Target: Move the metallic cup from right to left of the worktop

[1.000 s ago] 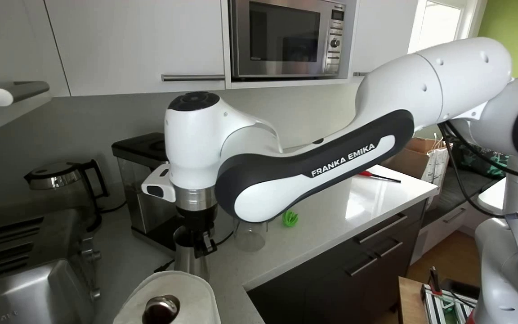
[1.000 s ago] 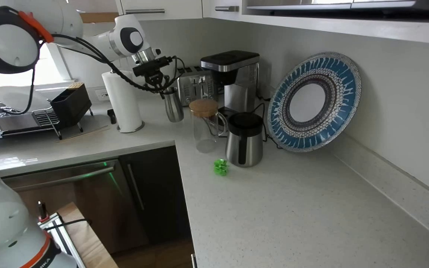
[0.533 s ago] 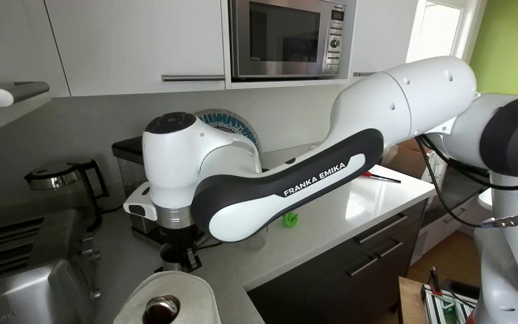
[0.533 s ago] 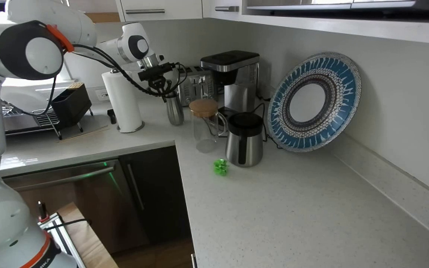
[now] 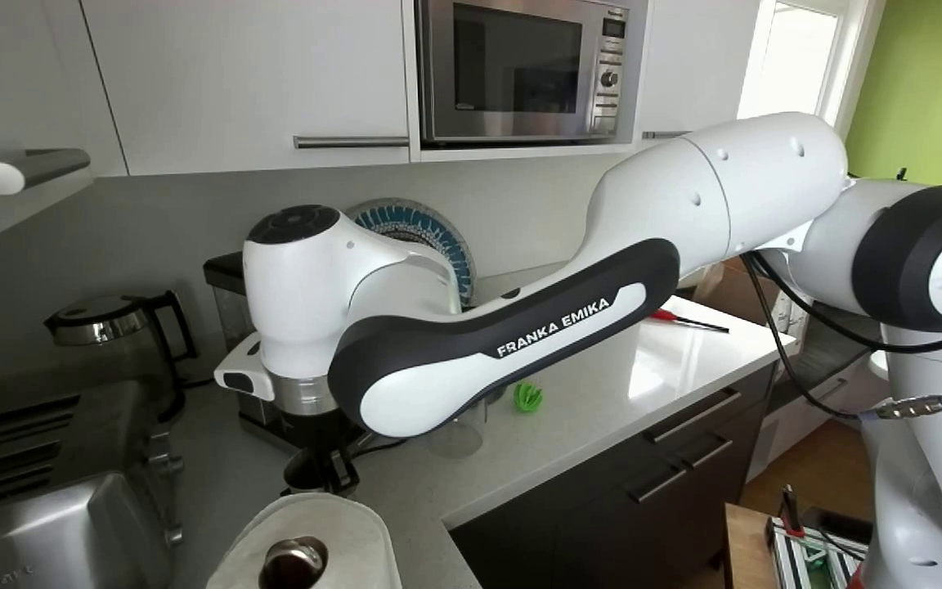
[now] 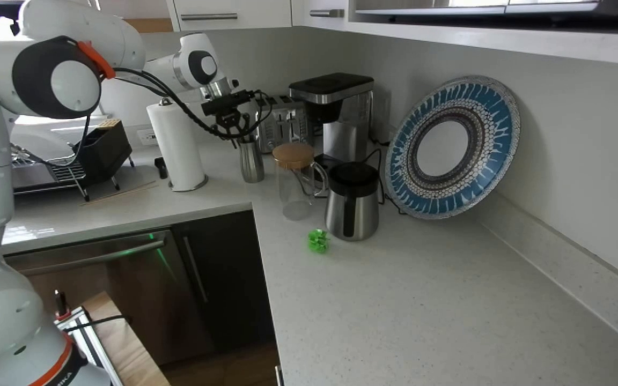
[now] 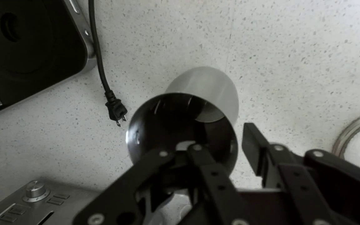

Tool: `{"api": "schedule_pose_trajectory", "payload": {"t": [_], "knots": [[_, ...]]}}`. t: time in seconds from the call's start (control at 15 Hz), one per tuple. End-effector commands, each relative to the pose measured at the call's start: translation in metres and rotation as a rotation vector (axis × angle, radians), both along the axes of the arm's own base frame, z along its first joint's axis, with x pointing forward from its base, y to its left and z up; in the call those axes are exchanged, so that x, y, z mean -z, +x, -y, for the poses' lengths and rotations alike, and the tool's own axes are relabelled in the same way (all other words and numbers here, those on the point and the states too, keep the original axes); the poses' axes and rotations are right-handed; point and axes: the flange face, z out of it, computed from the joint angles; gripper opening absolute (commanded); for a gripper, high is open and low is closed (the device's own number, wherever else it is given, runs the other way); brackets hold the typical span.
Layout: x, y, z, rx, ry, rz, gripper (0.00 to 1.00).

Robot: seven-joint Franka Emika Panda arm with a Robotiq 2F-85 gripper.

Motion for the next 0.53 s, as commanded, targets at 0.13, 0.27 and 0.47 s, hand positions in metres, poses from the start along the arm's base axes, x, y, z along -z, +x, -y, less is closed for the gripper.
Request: {"api": "schedule_pose_trajectory", "payload": {"t": [0.13, 0.27, 0.47], "knots": [[-0.074, -0.031, -0.004, 0.041, -0.057, 0.115, 0.82], [-0.101, -0.043, 0.010, 0.101, -0.058, 0.167, 0.97], [-0.119, -0.036, 0.006, 0.090, -0.004, 0.195, 0.94]]}}
